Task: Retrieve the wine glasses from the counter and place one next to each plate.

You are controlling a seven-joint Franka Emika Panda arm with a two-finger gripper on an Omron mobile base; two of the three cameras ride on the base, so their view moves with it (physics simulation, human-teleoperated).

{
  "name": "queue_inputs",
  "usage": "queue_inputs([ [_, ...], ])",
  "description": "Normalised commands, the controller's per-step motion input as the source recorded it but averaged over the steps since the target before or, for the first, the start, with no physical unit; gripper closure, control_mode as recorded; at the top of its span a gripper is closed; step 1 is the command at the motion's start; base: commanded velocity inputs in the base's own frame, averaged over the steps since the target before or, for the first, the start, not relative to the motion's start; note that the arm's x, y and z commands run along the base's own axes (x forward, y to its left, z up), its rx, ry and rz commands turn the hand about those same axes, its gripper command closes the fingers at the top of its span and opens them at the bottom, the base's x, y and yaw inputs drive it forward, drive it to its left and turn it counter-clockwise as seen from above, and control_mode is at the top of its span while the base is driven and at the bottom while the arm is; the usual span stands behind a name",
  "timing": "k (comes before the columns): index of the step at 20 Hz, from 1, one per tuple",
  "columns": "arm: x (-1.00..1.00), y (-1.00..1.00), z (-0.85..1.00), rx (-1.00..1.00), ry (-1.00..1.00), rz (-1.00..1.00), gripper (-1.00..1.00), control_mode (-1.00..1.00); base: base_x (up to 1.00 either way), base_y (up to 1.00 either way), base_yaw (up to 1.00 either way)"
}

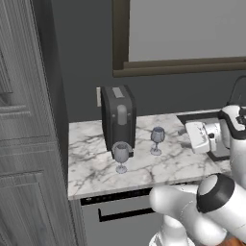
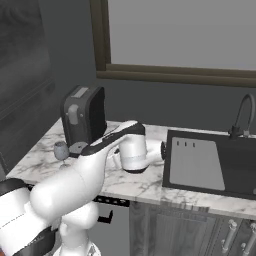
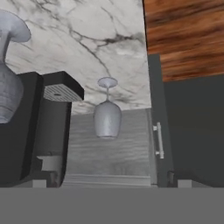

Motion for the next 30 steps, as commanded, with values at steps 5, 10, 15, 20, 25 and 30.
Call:
queue_inputs([
  [5,0.16,-0.1,-0.16,0.01,0.0,0.0,-1.0,-1.0,0.0,0.0,0.0],
  [10,0.25,-0.03,-0.22,0.01,0.0,0.0,-1.0,-1.0,0.0,0.0,0.0],
  [15,0.09,0.0,-0.2,0.0,0.01,0.0,-1.0,-1.0,0.0,0.0,0.0],
  [20,0.15,0.0,-0.2,0.0,0.05,0.0,-1.0,-1.0,0.0,0.0,0.0],
  [25,0.24,0.0,-0.08,0.0,0.01,-0.02,-1.0,-1.0,0.0,0.0,0.0],
  [30,0.19,0.0,-0.06,0.0,0.03,-0.02,-1.0,-1.0,0.0,0.0,0.0],
])
